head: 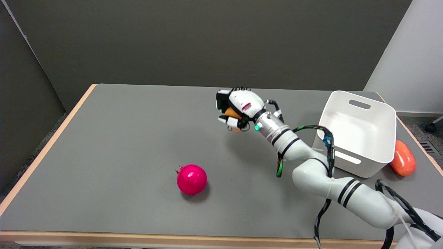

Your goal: Pick up the yellow duck.

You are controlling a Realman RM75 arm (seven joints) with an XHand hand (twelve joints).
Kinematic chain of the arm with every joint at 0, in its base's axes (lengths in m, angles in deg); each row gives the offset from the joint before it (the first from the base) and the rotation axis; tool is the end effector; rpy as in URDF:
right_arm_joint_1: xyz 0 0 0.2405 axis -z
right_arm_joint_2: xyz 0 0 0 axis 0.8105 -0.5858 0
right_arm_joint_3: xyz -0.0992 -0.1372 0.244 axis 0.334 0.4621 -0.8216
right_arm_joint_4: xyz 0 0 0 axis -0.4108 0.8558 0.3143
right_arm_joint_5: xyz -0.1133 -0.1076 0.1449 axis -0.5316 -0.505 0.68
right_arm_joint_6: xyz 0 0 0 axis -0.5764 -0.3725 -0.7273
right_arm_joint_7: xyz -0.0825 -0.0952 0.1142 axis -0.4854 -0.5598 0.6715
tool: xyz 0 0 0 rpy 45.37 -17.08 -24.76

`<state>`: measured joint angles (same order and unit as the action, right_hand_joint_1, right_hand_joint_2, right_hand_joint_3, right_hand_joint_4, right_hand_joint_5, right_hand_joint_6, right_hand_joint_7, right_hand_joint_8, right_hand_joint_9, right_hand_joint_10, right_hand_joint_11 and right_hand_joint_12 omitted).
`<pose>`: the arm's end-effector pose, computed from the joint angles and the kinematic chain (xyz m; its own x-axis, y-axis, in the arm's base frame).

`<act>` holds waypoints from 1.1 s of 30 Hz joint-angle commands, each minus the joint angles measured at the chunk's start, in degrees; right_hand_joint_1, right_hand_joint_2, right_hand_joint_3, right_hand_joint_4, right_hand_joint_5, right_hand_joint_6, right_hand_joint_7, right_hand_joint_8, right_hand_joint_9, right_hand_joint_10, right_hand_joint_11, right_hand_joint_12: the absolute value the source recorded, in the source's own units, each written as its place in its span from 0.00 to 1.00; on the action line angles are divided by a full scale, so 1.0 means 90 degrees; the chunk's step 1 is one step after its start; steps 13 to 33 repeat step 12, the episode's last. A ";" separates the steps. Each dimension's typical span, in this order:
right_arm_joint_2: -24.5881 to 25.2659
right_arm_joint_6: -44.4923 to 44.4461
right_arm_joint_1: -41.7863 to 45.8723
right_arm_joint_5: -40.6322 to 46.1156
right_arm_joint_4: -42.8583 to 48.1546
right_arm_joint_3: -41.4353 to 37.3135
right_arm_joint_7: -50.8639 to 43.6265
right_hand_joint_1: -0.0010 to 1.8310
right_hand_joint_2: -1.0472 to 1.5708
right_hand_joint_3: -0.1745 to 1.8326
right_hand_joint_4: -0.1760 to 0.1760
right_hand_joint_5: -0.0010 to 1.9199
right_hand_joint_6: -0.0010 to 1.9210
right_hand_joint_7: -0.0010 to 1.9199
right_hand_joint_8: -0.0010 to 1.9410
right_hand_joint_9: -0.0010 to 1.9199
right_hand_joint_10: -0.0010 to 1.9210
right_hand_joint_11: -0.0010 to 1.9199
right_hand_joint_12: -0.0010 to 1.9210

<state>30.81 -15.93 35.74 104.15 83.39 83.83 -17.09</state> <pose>-0.2788 -0.4506 0.2714 0.9358 0.0460 0.3496 -0.3256 -0.2680 0.9067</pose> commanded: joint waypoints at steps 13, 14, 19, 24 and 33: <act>-0.1449 0.2523 0.0039 0.0084 0.1946 -0.3259 -0.3258 0.73 0.83 0.20 0.00 0.29 0.85 0.44 0.66 0.36 0.76 0.37 0.93; -0.1449 0.2523 0.0039 0.0084 0.1946 -0.3259 -0.3258 0.73 0.83 0.20 0.00 0.29 0.85 0.44 0.66 0.36 0.76 0.37 0.93; -0.1449 0.2523 0.0039 0.0084 0.1946 -0.3259 -0.3258 0.73 0.83 0.20 0.00 0.29 0.85 0.44 0.66 0.36 0.76 0.37 0.93; -0.1449 0.2523 0.0039 0.0084 0.1946 -0.3259 -0.3258 0.73 0.83 0.20 0.00 0.29 0.85 0.44 0.66 0.36 0.76 0.37 0.93; -0.1449 0.2523 0.0039 0.0084 0.1946 -0.3259 -0.3258 0.73 0.83 0.20 0.00 0.29 0.85 0.44 0.66 0.36 0.76 0.37 0.93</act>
